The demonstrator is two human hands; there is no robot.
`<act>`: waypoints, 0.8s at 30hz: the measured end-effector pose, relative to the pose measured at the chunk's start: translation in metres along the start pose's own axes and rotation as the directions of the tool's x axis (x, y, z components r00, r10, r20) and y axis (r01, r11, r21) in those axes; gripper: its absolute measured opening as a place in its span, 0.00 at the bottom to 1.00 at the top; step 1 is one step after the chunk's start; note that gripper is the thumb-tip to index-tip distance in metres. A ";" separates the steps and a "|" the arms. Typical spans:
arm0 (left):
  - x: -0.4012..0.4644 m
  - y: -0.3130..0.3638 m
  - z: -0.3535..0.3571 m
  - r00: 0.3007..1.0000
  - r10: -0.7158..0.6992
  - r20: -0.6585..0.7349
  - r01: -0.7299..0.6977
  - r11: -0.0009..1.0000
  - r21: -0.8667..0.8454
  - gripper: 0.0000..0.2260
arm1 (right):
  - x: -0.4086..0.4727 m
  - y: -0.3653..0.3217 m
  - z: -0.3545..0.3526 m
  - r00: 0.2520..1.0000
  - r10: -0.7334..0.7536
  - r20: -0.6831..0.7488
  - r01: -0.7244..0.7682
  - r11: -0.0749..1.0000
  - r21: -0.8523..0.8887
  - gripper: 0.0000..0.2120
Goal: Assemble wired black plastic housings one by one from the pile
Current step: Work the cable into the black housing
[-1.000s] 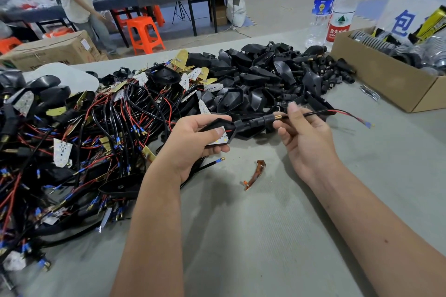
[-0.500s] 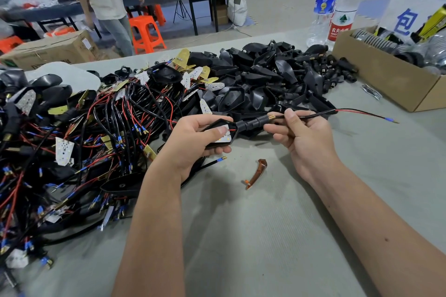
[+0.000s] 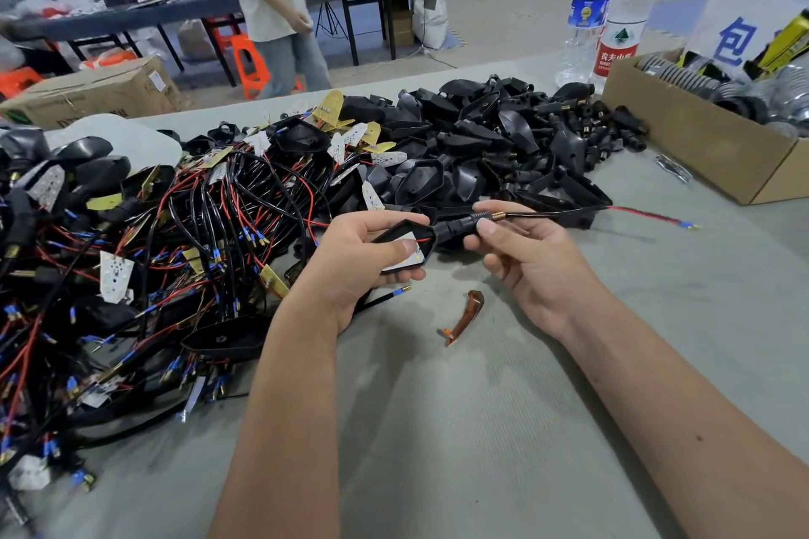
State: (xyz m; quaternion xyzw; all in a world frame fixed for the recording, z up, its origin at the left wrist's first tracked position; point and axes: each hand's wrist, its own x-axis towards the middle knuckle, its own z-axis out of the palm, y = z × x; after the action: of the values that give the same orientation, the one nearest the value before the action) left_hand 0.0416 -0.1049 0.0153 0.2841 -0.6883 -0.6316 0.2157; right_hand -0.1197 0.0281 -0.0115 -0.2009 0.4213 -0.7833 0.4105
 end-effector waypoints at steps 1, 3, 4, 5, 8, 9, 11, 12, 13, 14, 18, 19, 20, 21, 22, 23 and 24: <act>0.000 0.000 0.001 1.000 0.000 -0.003 0.000 1.000 0.002 0.12 | 0.000 0.000 -0.001 1.000 -0.001 0.010 0.001 1.000 0.008 0.11; 0.000 0.000 0.002 1.000 0.006 -0.012 -0.006 1.000 0.011 0.12 | 0.001 0.000 -0.001 0.999 -0.011 0.037 0.010 1.000 0.029 0.11; 0.000 0.000 0.003 1.000 0.011 -0.017 -0.011 1.000 0.020 0.12 | 0.001 0.000 -0.002 0.999 -0.013 0.049 0.011 0.999 0.040 0.12; 0.000 0.001 0.003 1.000 0.016 -0.020 -0.015 1.000 0.025 0.12 | 0.001 0.000 -0.002 0.998 -0.013 0.056 0.011 0.999 0.048 0.12; 0.000 0.001 0.004 1.000 0.025 -0.011 -0.025 1.000 0.013 0.13 | 0.001 -0.001 -0.001 0.998 -0.012 0.061 0.008 0.999 0.054 0.13; 0.000 0.001 0.004 1.000 0.028 -0.007 -0.028 1.000 0.006 0.13 | 0.001 -0.001 -0.001 0.998 -0.012 0.062 0.008 0.998 0.056 0.13; 0.000 0.001 0.005 1.000 0.028 0.003 -0.028 1.000 -0.007 0.13 | 0.001 -0.001 -0.001 0.998 -0.014 0.062 0.011 0.998 0.061 0.13; 0.000 0.001 0.006 1.000 0.027 0.005 -0.027 1.000 -0.011 0.13 | 0.002 -0.001 -0.002 0.998 -0.017 0.062 0.014 0.998 0.058 0.13; 0.000 0.001 0.006 1.000 0.026 0.004 -0.026 1.000 -0.013 0.13 | 0.002 -0.002 -0.003 0.998 -0.021 0.062 0.018 0.999 0.048 0.13; 0.001 0.000 0.007 1.000 0.024 -0.001 -0.024 1.000 -0.012 0.13 | 0.002 -0.002 -0.003 0.998 -0.024 0.061 0.022 0.999 0.033 0.12; 0.001 -0.001 0.005 1.000 0.021 -0.005 -0.021 1.000 -0.017 0.13 | 0.003 -0.003 -0.006 0.997 -0.032 0.072 0.033 0.999 -0.012 0.11; 0.001 0.000 0.005 1.000 0.022 0.008 -0.021 0.999 -0.028 0.13 | 0.003 -0.003 -0.007 0.996 -0.033 0.079 0.034 0.999 -0.008 0.10; 0.001 0.000 0.004 1.000 0.020 0.024 -0.019 0.999 -0.044 0.13 | 0.003 -0.004 -0.007 0.996 -0.034 0.087 0.034 0.999 -0.003 0.10; 0.001 0.000 0.004 0.999 0.015 0.036 -0.012 0.998 -0.063 0.13 | 0.003 -0.005 -0.008 0.995 -0.037 0.094 0.037 0.999 -0.002 0.10; 0.001 0.000 0.004 0.999 0.006 0.040 -0.003 0.997 -0.078 0.12 | 0.003 -0.006 -0.008 0.994 -0.041 0.099 0.043 0.999 -0.015 0.09; 0.002 0.000 0.004 0.999 -0.006 0.035 0.008 0.997 -0.082 0.12 | 0.003 -0.005 -0.008 0.994 -0.047 0.098 0.052 0.998 -0.044 0.09; 0.003 0.000 0.005 1.000 -0.019 0.024 0.021 0.997 -0.077 0.12 | 0.002 -0.004 -0.007 0.994 -0.051 0.093 0.058 0.995 -0.079 0.09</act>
State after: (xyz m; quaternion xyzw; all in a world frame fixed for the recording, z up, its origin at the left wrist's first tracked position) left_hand 0.0360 -0.1027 0.0149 0.2753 -0.6630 -0.6630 0.2123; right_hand -0.1276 0.0309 -0.0120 -0.2642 0.4281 -0.7666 0.3991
